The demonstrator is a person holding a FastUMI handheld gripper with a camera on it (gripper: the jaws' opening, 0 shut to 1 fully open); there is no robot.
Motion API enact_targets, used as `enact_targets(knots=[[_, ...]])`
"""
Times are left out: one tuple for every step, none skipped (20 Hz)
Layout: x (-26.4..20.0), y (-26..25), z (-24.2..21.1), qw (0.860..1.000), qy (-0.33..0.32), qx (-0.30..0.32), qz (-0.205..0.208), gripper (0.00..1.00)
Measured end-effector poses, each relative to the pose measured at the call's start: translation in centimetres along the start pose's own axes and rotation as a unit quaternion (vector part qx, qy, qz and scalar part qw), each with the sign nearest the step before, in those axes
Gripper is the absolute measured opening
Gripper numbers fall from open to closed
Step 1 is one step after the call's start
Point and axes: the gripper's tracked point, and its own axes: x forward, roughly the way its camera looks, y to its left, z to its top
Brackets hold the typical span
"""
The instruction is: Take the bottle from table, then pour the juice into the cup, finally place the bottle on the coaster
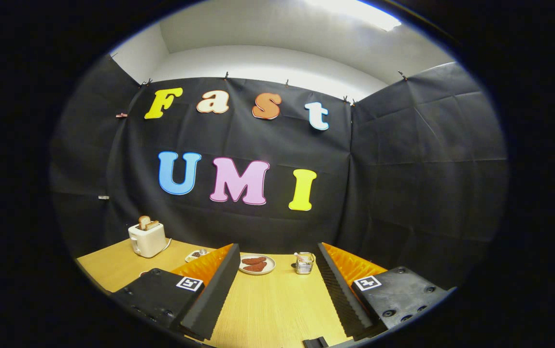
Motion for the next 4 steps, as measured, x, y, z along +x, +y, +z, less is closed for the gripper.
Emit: enact_targets(knots=[[0.4,0.0,-0.2,1.000,0.001,0.006,0.001,0.97],[1.0,0.0,-0.1,1.000,-0.001,0.011,0.004,0.97],[1.8,0.1,-0.1,1.000,-0.003,0.013,0.011,0.97],[2.5,0.5,-0.3,1.000,-0.003,0.014,0.021,0.97]])
